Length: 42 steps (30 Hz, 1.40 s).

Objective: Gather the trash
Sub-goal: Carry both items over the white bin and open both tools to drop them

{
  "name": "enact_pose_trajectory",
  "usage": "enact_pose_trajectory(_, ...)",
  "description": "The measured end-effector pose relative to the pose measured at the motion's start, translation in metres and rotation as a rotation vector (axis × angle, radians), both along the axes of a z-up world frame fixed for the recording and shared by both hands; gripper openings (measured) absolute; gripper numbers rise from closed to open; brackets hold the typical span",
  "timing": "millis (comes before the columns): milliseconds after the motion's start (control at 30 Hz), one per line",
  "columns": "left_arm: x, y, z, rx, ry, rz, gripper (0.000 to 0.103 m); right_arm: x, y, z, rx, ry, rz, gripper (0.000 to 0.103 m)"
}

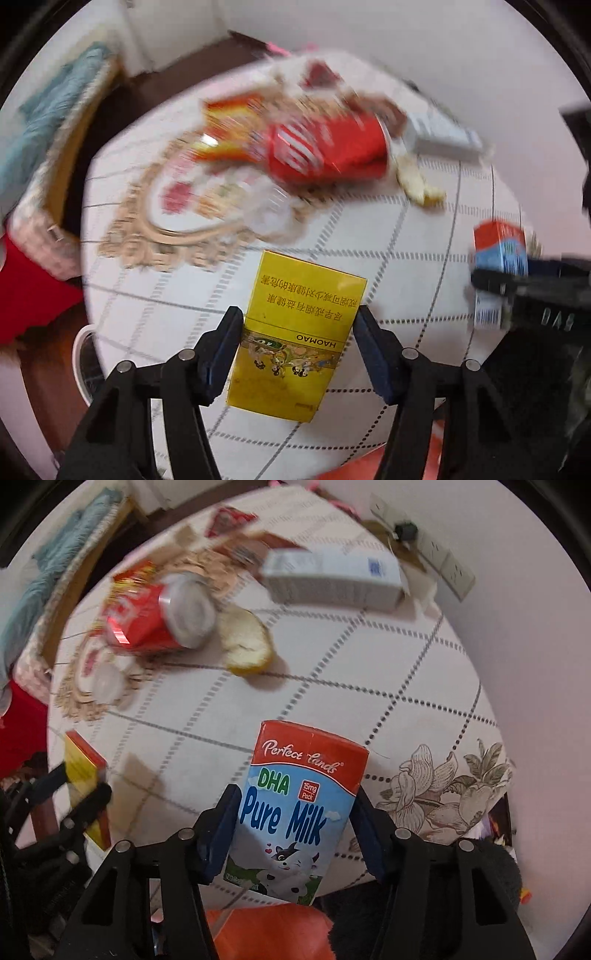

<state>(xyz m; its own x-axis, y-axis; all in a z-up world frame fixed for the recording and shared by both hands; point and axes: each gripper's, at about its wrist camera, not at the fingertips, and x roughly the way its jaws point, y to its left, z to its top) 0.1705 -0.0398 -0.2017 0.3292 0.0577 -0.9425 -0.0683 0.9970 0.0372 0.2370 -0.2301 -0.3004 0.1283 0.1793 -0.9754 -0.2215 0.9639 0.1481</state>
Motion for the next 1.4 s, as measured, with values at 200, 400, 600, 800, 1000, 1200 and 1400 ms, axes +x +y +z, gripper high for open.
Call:
enact_pose_trajectory(200,-0.025,0.05,0.045,0.001,-0.16,0.138,0.058,-0.015,0.03,0.054,0.083,-0.071,0.085,0.06)
enact_pose_trajectory(400,-0.068,0.118,0.091,0.001,-0.266,0.28,0.058,-0.037,0.109,0.107,0.21,-0.111,0.216,0.06)
enact_pose_trajectory(600,-0.12,0.213,0.091,-0.019,-0.28,0.451,0.058,-0.071,0.228,0.117,0.296,-0.071,0.392,0.06)
enact_pose_trajectory(800,-0.166,0.315,0.038,-0.113,-0.227,0.655,0.058,-0.105,0.357,0.075,0.279,0.012,0.541,0.06)
enact_pose_trajectory(1000,-0.192,0.4,-0.048,-0.239,-0.138,0.81,0.058,-0.12,0.467,-0.004,0.247,0.121,0.615,0.06)
enact_pose_trajectory(1200,-0.209,0.449,-0.103,-0.317,-0.089,0.919,0.059,-0.125,0.54,-0.083,0.205,0.232,0.641,0.06)
enact_pose_trajectory(1400,-0.224,0.469,-0.129,-0.239,-0.025,0.992,0.099,-0.137,0.582,-0.118,0.16,0.248,0.698,0.068)
